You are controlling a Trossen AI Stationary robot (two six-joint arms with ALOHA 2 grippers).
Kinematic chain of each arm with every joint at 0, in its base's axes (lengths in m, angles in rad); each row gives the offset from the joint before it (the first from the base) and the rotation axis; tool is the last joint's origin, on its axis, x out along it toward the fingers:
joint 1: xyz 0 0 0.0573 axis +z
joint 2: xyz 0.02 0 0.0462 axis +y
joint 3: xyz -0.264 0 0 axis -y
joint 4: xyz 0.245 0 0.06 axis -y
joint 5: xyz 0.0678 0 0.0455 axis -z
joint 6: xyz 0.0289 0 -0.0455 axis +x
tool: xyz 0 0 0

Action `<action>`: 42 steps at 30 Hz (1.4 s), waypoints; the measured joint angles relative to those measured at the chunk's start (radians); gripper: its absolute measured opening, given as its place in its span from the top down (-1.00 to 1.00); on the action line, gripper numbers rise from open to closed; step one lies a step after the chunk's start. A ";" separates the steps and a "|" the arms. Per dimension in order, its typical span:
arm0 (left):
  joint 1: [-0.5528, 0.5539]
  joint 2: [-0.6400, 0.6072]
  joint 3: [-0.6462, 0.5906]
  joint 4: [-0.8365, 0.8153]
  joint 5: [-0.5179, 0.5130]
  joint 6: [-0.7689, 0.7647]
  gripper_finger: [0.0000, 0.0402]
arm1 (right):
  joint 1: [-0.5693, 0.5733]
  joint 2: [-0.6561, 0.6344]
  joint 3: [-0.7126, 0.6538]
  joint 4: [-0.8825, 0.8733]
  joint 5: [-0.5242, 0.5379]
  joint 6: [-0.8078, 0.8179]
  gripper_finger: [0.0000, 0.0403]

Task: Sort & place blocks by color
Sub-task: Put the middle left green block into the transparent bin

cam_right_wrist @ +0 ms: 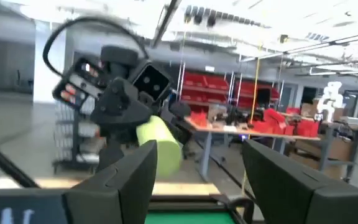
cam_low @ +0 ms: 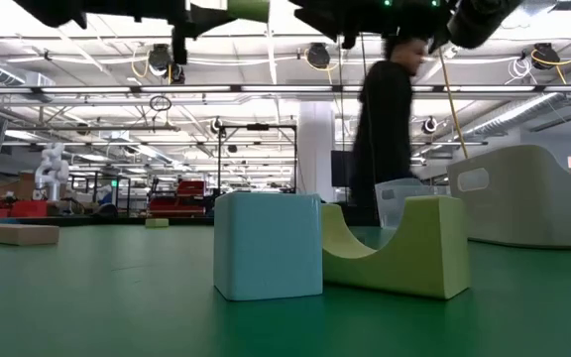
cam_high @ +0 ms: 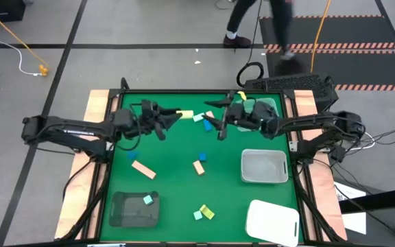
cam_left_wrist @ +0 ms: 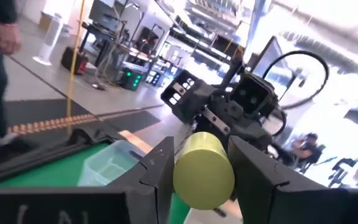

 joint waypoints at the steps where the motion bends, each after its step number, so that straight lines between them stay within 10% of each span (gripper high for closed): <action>1: 0.000 0.021 0.000 0.046 0.000 -0.007 0.37 | 0.003 0.000 0.013 -0.043 0.000 -0.018 -0.13; 23: 0.038 0.221 0.001 0.254 -0.015 -0.353 0.37 | -0.016 0.000 0.060 -0.207 -0.060 -0.088 -0.13; 42: 0.033 0.222 0.131 0.040 0.048 -0.390 0.37 | -0.023 0.000 0.060 -0.232 -0.060 -0.003 -0.07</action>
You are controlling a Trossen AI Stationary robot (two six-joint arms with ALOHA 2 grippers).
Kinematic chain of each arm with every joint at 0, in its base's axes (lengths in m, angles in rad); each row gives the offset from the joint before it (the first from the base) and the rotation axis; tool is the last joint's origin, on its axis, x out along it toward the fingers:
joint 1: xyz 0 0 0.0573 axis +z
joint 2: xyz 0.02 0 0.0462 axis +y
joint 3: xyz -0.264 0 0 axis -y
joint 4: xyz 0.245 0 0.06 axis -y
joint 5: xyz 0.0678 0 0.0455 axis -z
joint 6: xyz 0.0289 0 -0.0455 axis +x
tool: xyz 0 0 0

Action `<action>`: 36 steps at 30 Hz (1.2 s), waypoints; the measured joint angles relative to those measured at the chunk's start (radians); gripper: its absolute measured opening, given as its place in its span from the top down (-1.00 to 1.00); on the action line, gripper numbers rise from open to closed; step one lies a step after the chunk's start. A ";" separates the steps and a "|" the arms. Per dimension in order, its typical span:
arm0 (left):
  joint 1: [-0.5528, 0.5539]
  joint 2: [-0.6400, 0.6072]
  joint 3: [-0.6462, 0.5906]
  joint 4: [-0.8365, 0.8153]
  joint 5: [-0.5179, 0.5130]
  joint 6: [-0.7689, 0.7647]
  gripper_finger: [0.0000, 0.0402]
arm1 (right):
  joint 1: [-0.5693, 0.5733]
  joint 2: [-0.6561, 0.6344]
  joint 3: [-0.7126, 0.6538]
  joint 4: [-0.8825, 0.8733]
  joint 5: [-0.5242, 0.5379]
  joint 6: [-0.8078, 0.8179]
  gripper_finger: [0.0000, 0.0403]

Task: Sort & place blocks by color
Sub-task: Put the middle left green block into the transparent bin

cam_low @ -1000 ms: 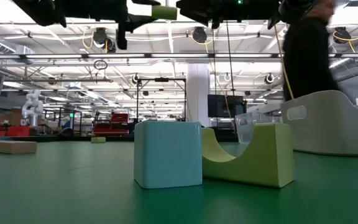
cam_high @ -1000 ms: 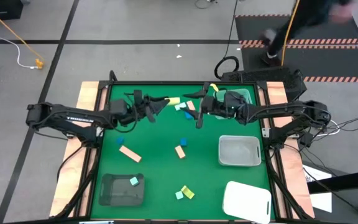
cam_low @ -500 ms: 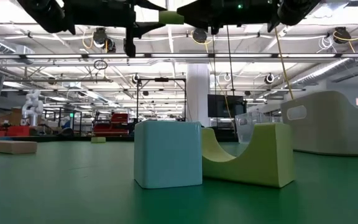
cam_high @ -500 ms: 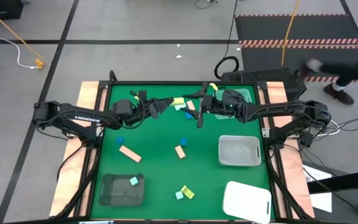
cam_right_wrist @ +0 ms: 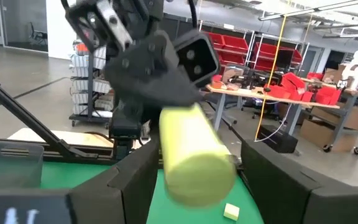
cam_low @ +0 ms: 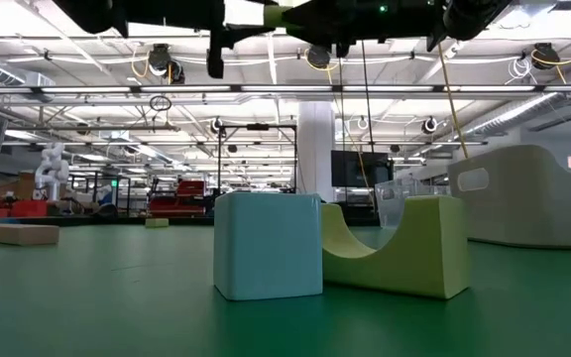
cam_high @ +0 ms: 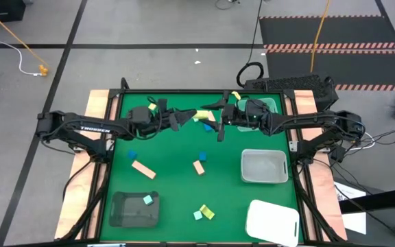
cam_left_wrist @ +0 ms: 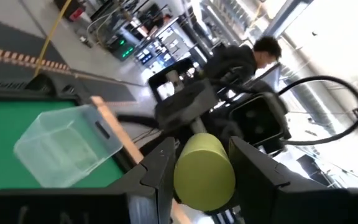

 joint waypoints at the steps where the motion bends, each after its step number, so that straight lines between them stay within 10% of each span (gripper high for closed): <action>1: 0.000 0.000 0.006 0.001 0.000 0.009 0.37 | 0.000 0.000 0.000 -0.003 0.000 0.000 -0.05; 36: -0.009 0.000 0.020 -0.085 -0.015 -0.031 0.37 | 0.003 0.000 -0.001 -0.042 -0.003 0.050 0.47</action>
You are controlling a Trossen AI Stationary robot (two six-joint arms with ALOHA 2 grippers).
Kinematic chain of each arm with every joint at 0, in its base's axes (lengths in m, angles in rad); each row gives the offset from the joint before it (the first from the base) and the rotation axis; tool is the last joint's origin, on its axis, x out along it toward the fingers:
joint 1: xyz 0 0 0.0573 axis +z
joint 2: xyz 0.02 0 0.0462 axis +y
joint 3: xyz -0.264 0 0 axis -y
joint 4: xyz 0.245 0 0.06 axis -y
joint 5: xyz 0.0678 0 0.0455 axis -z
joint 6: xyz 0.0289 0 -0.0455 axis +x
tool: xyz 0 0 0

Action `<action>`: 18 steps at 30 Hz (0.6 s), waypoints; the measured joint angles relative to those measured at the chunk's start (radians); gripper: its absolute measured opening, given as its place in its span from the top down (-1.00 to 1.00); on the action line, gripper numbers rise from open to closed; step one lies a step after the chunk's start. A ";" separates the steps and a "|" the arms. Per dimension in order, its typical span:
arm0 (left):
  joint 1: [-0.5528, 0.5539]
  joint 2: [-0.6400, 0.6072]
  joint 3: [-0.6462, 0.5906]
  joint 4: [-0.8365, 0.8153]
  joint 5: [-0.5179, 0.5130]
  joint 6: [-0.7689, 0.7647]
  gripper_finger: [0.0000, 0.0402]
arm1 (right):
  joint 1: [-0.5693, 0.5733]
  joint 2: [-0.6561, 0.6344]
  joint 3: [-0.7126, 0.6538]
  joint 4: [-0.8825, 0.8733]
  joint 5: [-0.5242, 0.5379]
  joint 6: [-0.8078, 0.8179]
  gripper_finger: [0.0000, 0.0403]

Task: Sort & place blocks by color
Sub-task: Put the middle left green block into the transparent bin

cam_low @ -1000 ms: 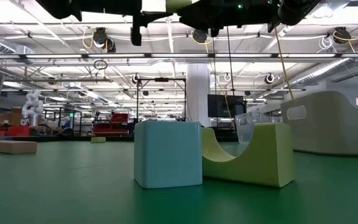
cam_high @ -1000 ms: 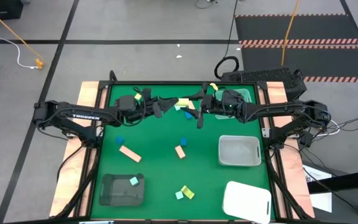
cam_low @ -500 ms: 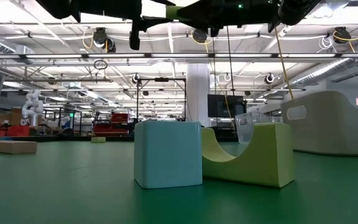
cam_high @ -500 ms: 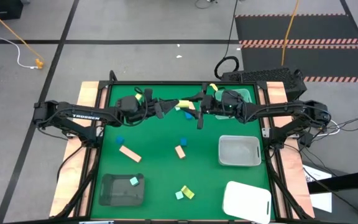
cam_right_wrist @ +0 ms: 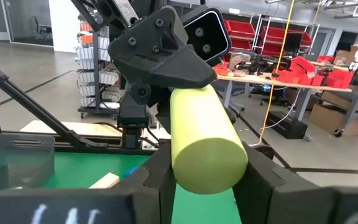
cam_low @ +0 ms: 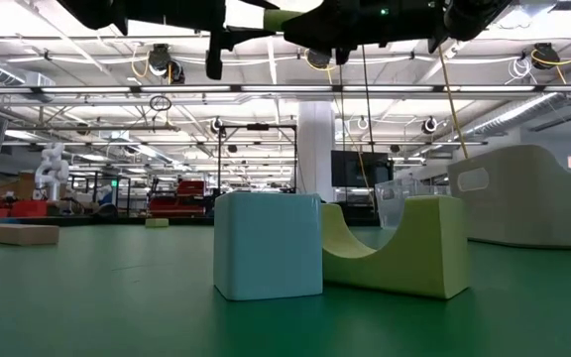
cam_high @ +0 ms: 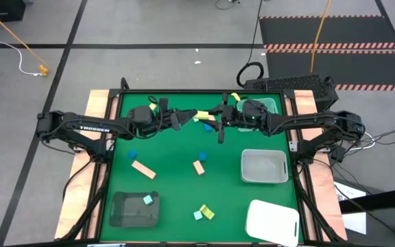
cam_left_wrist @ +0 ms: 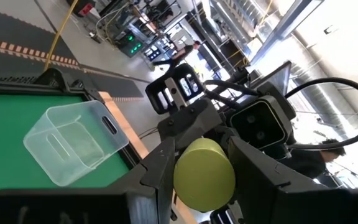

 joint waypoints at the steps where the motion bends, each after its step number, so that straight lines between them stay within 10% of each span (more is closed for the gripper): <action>1: 0.000 0.000 0.000 -0.003 0.000 -0.002 0.37 | 0.000 0.000 0.000 -0.002 0.000 0.008 0.47; 6: 0.004 0.000 0.000 -0.006 0.001 -0.005 0.36 | 0.000 0.000 0.000 -0.011 0.002 0.029 0.47; 18: 0.022 0.002 -0.001 -0.017 0.005 -0.020 -0.48 | -0.001 -0.001 0.001 -0.058 0.010 0.057 0.48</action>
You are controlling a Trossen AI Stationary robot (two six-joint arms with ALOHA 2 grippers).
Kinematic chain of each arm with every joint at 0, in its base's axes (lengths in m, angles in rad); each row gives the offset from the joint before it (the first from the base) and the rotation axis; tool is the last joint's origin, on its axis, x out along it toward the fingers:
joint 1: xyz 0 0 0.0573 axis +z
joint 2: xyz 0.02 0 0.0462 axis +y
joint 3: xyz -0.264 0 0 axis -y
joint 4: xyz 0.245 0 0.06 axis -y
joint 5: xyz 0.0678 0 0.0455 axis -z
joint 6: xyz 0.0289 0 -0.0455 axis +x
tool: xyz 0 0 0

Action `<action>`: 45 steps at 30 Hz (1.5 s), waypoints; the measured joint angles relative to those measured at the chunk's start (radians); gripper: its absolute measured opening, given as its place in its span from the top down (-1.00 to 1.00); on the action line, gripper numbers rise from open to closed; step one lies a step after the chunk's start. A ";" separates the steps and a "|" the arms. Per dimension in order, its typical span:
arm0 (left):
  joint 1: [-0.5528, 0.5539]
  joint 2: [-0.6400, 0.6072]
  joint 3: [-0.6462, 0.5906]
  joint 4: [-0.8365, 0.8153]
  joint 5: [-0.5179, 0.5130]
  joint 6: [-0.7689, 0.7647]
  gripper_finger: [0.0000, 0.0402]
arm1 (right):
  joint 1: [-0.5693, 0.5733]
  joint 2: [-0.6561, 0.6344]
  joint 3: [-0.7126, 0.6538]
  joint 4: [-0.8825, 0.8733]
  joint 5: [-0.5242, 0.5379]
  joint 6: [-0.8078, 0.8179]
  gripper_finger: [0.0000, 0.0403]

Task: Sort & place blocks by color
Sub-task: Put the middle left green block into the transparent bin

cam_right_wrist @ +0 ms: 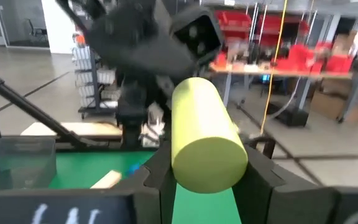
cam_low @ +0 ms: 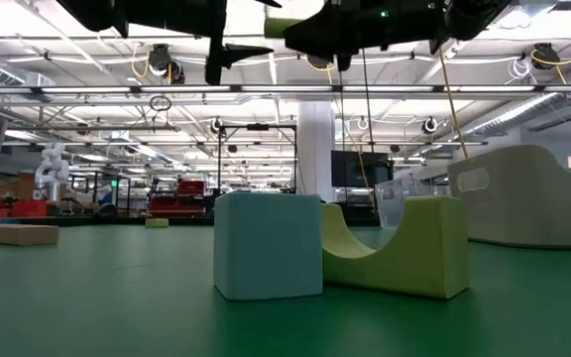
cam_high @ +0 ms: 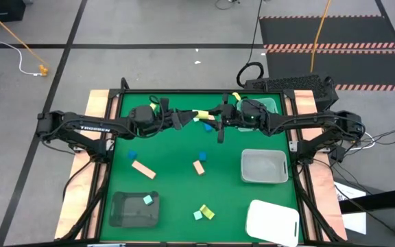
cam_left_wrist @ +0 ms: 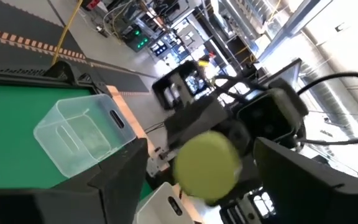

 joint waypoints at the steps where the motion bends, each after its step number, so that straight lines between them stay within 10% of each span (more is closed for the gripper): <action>1: 0.005 0.000 0.000 0.000 0.000 0.000 -0.51 | -0.002 0.000 0.000 -0.028 0.000 0.021 0.48; 24: 0.101 0.000 0.000 -0.276 -0.003 0.049 -0.56 | -0.258 -0.123 0.000 -0.939 0.444 0.435 0.46; 45: 0.121 -0.001 0.000 -0.836 -0.072 0.165 -0.56 | -0.396 -0.154 0.000 -1.175 0.385 0.573 0.06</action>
